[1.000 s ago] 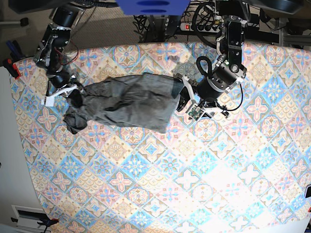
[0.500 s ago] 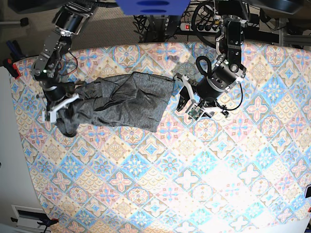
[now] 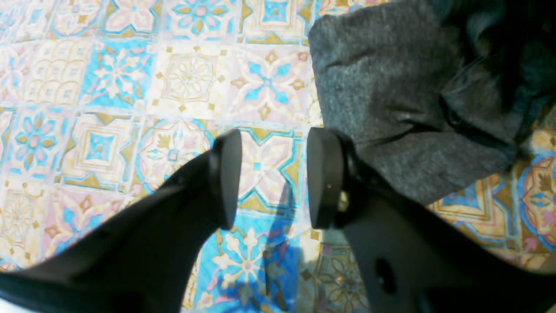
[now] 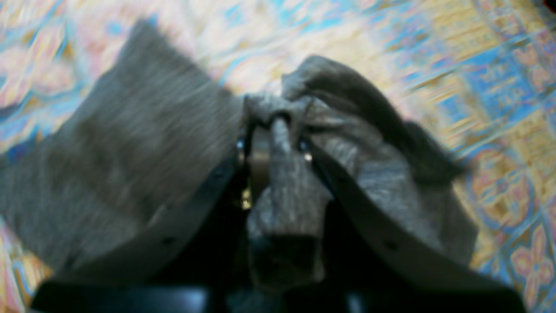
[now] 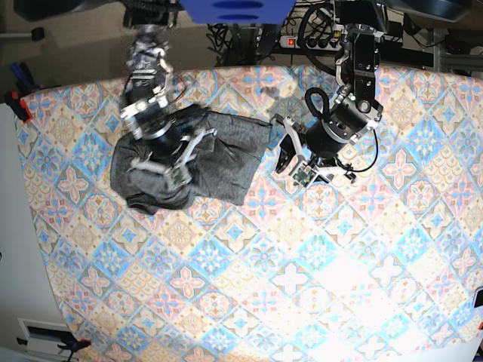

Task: Layout the t-shirt on the table in an organized manner, then fold the t-shirt properly
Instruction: 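Fold the strip end with the right gripper over onto the bundle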

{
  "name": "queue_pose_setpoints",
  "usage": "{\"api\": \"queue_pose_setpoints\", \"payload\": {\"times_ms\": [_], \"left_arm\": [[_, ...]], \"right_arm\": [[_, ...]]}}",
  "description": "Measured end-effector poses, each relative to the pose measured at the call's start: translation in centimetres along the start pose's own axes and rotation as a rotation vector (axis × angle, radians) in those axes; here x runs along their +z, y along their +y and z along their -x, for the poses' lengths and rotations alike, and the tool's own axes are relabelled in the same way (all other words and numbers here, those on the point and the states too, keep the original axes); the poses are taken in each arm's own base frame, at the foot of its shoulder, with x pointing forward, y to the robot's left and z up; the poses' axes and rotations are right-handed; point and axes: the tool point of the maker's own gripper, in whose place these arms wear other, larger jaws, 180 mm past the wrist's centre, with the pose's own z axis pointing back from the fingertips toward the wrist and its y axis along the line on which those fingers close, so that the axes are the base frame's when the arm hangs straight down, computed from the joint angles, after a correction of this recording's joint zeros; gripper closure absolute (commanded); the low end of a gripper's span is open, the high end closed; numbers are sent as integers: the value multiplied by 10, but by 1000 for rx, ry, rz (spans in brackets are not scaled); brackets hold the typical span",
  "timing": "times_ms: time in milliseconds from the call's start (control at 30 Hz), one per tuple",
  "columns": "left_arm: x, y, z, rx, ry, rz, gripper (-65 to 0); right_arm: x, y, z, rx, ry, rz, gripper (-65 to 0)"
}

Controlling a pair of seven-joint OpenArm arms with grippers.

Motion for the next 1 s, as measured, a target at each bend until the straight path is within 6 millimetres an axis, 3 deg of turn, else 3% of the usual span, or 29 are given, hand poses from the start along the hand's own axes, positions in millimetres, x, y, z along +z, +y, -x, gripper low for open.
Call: {"api": "queue_pose_setpoints", "payload": {"times_ms": [167, 233, 400, 533, 567, 667, 767, 867, 1000], "left_arm": [[-7, -2, 15, 18, 45, 13, -226], [-7, -2, 15, 21, 42, 17, -226], [-7, -2, 15, 19, 43, 16, -226], [-8, -2, 15, 23, 43, 17, -226], [-8, -2, 15, 22, 43, 17, -226], [-8, -1, 16, 18, 48, 14, -226], [-10, -2, 19, 26, 49, 21, -226], [-15, -4, 32, 41, 88, 32, -226], [-16, -5, 32, 44, 89, 35, -226]], "right_arm": [[-1, 53, -15, 120, -62, -86, 0], [-5, 70, -11, 119, -59, -134, 0], [-10, 79, 12, 125, 7, -154, 0], [-14, 102, 20, 142, 29, -219, 0], [-14, 105, 21, 139, 31, -229, -14], [-11, 104, 21, 140, 27, -226, -182], [-2, 101, 15, 138, 9, -209, -276], [7, 97, 2, 143, -26, -196, -310], [16, 85, -24, 144, -104, -151, -309]]}}
